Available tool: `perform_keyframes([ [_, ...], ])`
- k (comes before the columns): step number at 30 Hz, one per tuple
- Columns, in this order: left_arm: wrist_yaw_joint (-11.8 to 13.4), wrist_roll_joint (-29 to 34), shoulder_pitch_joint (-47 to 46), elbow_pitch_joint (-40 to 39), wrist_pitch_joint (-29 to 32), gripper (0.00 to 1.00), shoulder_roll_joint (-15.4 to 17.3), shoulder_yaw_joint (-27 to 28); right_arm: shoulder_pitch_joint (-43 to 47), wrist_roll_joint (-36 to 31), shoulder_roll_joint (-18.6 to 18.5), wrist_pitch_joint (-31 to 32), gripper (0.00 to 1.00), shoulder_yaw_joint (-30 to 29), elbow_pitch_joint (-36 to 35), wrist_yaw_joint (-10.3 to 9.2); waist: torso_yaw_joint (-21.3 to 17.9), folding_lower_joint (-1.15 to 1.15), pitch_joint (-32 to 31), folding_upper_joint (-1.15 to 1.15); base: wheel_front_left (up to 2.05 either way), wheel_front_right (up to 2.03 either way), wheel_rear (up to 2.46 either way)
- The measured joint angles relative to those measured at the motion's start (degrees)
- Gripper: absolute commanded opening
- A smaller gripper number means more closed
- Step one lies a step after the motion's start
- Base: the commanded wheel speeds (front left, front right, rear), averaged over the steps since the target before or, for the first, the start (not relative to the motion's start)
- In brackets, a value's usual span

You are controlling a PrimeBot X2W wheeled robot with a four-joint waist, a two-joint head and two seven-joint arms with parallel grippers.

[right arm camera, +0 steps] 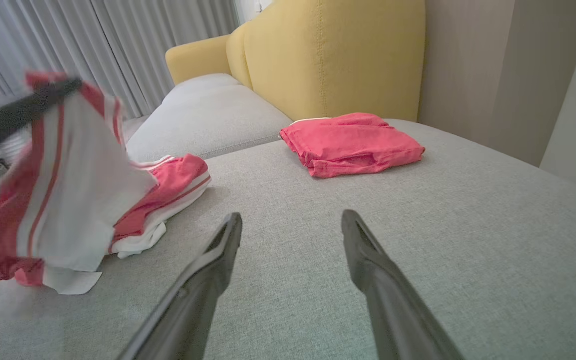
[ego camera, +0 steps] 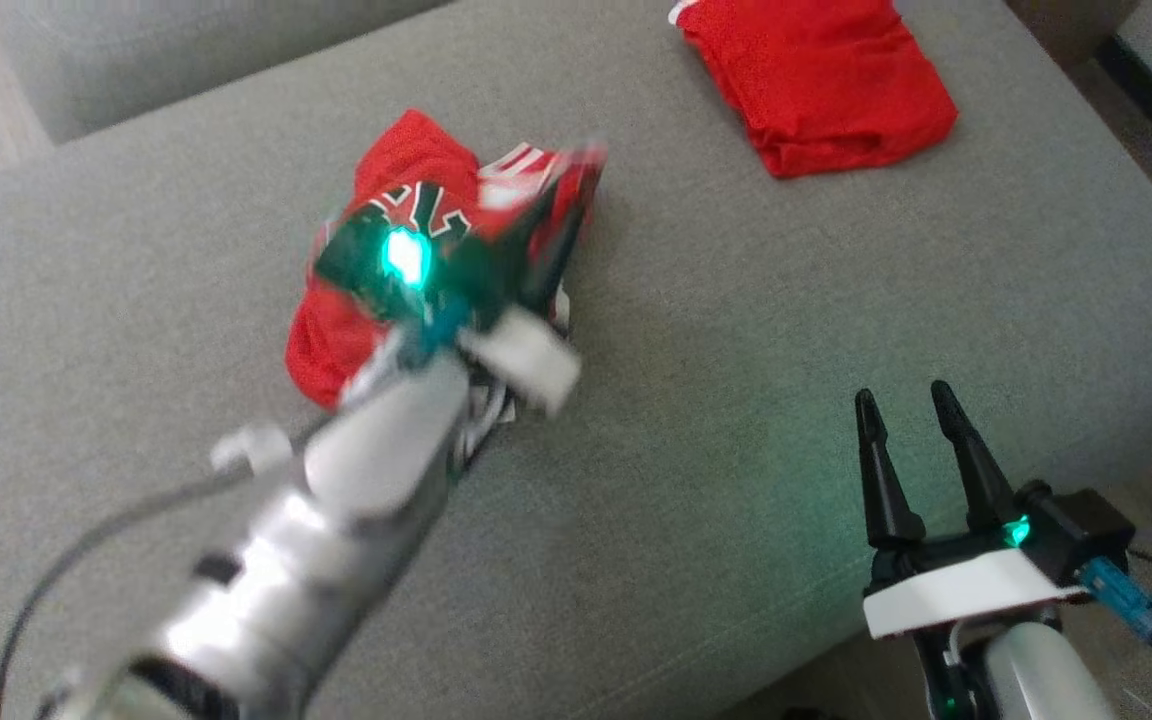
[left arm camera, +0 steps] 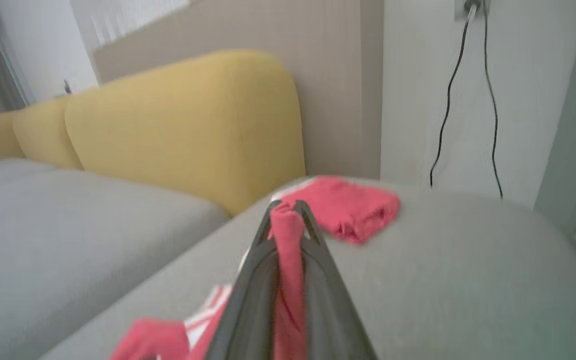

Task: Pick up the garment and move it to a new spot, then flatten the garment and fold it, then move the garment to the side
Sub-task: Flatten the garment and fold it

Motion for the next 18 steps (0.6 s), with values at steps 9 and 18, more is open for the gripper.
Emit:
perform_keyframes([
  [9,2.6,-10.3,-26.2,-8.4,-0.3,0.00,-1.3,10.2,2.7,0.0,0.0,0.0,1.00,-0.2,0.6,0.00,2.5,0.00,-3.8,0.00,0.00,0.00,0.00],
  [18,6.2,-13.5,-15.3,-3.9,-0.3,0.00,0.8,16.7,3.5,0.0,0.0,0.0,1.00,-1.9,0.1,0.00,9.9,0.00,-5.1,0.00,0.00,0.00,0.00],
])
